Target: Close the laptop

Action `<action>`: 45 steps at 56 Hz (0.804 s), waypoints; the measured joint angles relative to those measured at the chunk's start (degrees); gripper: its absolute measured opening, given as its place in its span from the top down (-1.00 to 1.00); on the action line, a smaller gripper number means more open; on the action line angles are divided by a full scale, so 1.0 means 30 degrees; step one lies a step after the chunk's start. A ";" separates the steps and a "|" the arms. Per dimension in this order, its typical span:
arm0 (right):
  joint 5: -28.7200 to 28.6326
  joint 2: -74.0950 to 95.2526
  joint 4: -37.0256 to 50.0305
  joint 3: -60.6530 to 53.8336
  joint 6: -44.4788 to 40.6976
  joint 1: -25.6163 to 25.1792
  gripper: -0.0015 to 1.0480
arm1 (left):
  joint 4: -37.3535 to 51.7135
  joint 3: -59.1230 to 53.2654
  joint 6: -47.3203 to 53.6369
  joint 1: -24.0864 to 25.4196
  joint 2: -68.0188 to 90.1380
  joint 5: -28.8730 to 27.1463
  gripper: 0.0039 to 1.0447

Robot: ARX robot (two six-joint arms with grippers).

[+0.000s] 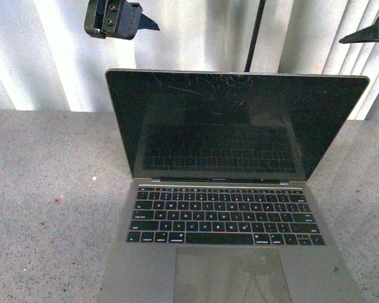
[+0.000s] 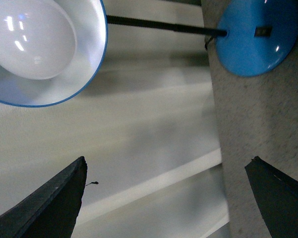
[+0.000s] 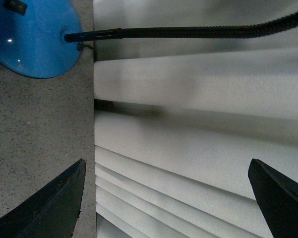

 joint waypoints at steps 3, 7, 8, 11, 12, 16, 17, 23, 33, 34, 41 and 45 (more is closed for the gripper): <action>-0.0044 0.0233 -0.0474 0.0539 -0.0335 0.0095 -0.86 | -0.0328 0.0627 0.0597 -0.0007 0.0401 -0.0277 -0.87; -0.0087 0.0452 -0.1559 0.1326 -0.0976 0.0335 -0.86 | -0.1311 0.1413 0.1166 -0.0007 0.0867 -0.0772 -0.87; -0.0087 0.0481 -0.1778 0.1443 -0.1122 0.0393 -0.86 | -0.1443 0.1523 0.1275 -0.0015 0.0925 -0.0867 -0.87; 0.0000 0.0590 -0.2470 0.1705 -0.1683 0.0612 -0.86 | -0.1770 0.1843 0.1515 -0.0029 0.1137 -0.1209 -0.87; 0.0051 0.0605 -0.2652 0.1741 -0.1785 0.0670 -0.86 | -0.2091 0.1982 0.1668 -0.0029 0.1188 -0.1443 -0.87; 0.0321 0.0758 -0.3373 0.1814 -0.2120 0.0925 -0.73 | -0.2732 0.2273 0.1821 -0.0044 0.1319 -0.1698 -0.87; 0.0393 0.0794 -0.3592 0.1843 -0.2164 0.0991 -0.66 | -0.2812 0.2302 0.1829 -0.0051 0.1333 -0.1712 -0.87; 0.0590 0.0925 -0.4554 0.1967 -0.2237 0.1231 -0.36 | -0.3453 0.2616 0.1967 -0.0087 0.1494 -0.2055 -0.63; 0.0546 0.1013 -0.6302 0.2528 -0.2229 0.1588 0.29 | -0.4830 0.3453 0.2178 -0.0124 0.1982 -0.2783 0.02; 0.0510 0.1013 -0.6404 0.2557 -0.2229 0.1588 0.32 | -0.4903 0.3490 0.2186 -0.0124 0.1996 -0.2914 0.06; -0.0138 0.1239 -0.8349 0.3016 -0.2091 0.1654 0.83 | -0.6543 0.3905 0.2244 -0.0051 0.2295 -0.3803 0.58; -0.0160 0.1443 -0.9500 0.3300 -0.2091 0.1647 0.94 | -0.7453 0.4138 0.2244 0.0007 0.2477 -0.4014 0.78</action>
